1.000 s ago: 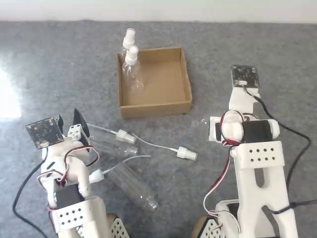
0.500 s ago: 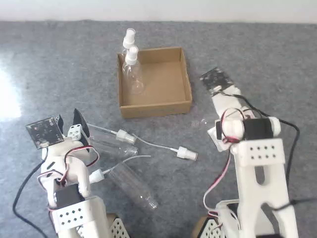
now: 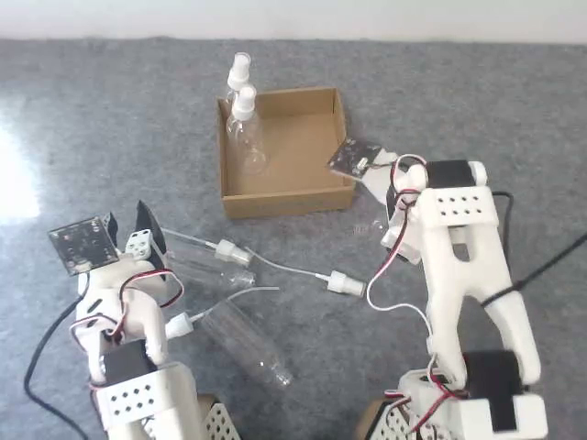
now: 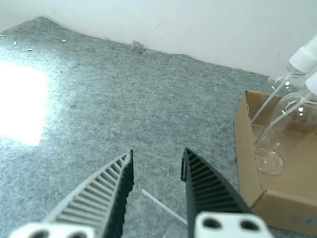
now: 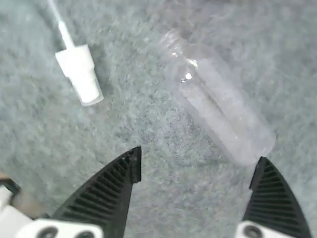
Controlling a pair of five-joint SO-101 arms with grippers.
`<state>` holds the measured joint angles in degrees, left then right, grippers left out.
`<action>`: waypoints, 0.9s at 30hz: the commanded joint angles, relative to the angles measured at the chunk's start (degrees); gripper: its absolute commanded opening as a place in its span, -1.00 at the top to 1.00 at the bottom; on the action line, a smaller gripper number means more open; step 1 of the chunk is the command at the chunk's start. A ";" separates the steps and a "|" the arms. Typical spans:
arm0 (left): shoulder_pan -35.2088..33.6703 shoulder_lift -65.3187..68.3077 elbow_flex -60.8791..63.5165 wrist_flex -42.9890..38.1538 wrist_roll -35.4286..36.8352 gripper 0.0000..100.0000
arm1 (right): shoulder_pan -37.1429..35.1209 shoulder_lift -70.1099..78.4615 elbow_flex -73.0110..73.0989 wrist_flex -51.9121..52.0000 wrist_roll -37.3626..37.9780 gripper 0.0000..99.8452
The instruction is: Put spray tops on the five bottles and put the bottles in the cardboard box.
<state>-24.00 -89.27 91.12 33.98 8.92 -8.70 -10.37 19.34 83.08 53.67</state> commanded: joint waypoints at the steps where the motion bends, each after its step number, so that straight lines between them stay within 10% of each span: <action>1: -0.09 -0.62 -0.48 -1.93 -0.62 0.69 | -0.84 0.40 -3.43 -0.75 7.30 0.37; 27: 0.09 -0.62 -0.40 -1.93 -0.62 0.69 | -4.35 12.62 -3.34 -13.67 12.48 0.37</action>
<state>-24.00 -89.27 91.12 33.98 8.92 -12.57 2.46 19.16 71.91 65.45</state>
